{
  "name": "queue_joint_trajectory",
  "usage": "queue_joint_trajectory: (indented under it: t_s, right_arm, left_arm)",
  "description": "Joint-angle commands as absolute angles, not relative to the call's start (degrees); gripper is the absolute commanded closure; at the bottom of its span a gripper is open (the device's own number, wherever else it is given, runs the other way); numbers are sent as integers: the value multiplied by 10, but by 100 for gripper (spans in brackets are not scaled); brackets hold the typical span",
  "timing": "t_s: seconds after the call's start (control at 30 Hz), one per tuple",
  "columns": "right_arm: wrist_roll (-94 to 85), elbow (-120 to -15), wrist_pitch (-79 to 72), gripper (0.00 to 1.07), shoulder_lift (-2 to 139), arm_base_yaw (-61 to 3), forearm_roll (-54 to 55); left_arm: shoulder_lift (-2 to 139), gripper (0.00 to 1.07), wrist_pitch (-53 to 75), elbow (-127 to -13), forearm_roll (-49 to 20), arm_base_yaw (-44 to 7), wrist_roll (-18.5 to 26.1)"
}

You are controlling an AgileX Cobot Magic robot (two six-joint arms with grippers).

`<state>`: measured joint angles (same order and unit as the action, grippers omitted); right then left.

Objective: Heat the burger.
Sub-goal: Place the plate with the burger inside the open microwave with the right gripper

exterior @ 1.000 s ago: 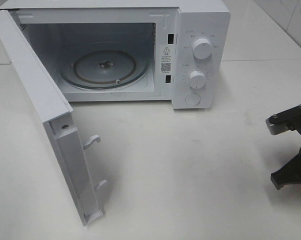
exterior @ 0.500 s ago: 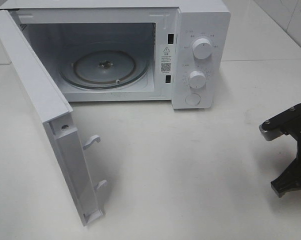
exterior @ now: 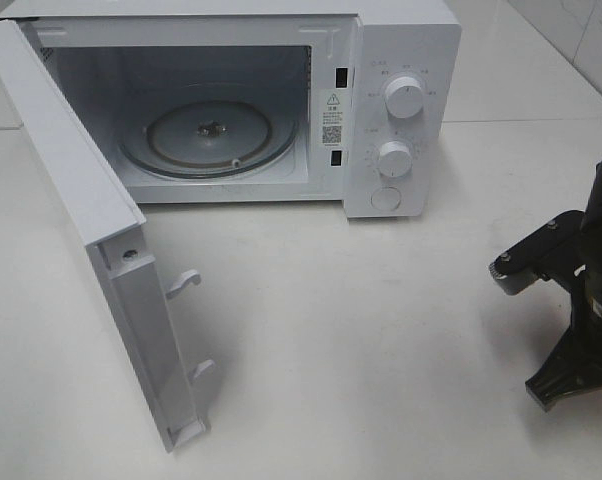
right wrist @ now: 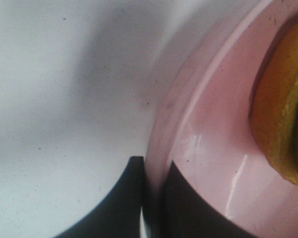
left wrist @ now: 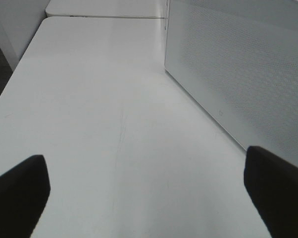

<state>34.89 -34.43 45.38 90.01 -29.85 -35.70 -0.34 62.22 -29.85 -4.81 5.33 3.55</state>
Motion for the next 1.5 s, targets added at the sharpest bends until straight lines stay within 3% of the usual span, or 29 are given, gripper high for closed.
queue_joint_trajectory:
  t_s: [0.03,0.47,1.5]
  right_arm:
    - [357,-345,490,107,877,-310,-396]
    - [331,-345,536,107,807,-364,-399]
    - [274,-345,547,107,791,-608,-417]
  left_arm:
    - [-13,7,615,-297,-52,53,37]
    - [-13,7,615,-297,-52,53,37]
    - [-13,7,615,-297,-52,53,37]
